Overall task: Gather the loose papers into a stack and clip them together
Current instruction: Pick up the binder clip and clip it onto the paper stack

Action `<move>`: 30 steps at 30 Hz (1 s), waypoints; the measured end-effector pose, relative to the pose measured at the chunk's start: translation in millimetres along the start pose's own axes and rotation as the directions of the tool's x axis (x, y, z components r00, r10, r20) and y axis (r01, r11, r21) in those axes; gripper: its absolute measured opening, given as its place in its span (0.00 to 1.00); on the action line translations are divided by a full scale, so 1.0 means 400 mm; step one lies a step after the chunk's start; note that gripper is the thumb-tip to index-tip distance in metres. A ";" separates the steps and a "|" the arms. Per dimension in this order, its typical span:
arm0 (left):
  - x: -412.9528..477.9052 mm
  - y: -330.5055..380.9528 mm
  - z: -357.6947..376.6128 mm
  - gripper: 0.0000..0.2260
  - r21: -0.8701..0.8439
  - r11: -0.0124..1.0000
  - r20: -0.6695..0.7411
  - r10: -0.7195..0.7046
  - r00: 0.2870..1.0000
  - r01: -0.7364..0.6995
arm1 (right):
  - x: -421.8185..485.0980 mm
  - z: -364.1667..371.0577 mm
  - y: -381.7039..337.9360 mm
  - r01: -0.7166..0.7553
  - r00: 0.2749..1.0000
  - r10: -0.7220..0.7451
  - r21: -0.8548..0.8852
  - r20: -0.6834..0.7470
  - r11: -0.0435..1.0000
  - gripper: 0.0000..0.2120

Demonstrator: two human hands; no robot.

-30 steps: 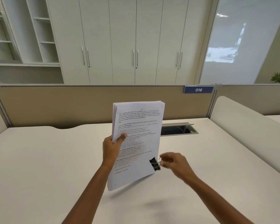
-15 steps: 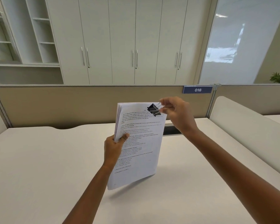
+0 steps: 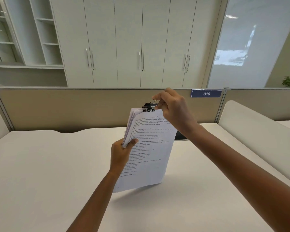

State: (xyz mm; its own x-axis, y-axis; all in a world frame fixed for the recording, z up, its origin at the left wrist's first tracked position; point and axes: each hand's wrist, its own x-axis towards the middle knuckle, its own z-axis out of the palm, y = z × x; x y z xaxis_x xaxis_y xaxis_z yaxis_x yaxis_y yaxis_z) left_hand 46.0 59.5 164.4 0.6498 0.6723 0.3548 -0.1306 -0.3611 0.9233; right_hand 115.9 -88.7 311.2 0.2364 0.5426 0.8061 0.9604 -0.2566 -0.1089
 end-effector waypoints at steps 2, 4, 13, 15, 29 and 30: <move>-0.002 -0.001 0.000 0.10 0.000 1.000 -0.001 -0.004 1.000 0.004 | 0.005 -0.001 -0.003 0.010 1.000 -0.010 -0.002 0.015 1.000 0.09; -0.003 -0.001 -0.001 0.08 0.007 1.000 -0.006 -0.003 1.000 0.003 | 0.009 -0.004 -0.003 0.001 1.000 -0.001 0.001 0.022 1.000 0.09; -0.004 -0.003 -0.004 0.11 -0.008 1.000 -0.013 -0.022 1.000 0.022 | 0.006 -0.025 0.009 0.014 1.000 -0.014 -0.049 0.017 0.999 0.07; -0.004 -0.003 -0.003 0.11 -0.013 1.000 -0.013 -0.025 1.000 0.025 | 0.004 -0.026 0.013 0.019 1.000 -0.018 -0.063 0.020 0.998 0.07; -0.009 -0.005 -0.013 0.12 0.006 1.000 -0.052 0.006 0.999 -0.006 | 0.016 -0.011 -0.004 0.012 0.997 -0.004 -0.098 0.082 0.995 0.09; -0.010 -0.005 -0.013 0.12 0.004 1.000 -0.057 0.002 0.998 -0.002 | 0.018 -0.013 -0.005 0.005 0.997 0.002 -0.099 0.071 0.995 0.09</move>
State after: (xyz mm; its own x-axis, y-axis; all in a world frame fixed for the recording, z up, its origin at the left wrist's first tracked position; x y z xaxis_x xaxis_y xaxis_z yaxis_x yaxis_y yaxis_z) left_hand 39.7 60.9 162.1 0.6060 0.7070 0.3645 -0.1291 -0.3648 0.9221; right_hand 114.8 -88.4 320.3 0.2480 0.5978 0.7623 0.9424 -0.3312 -0.0468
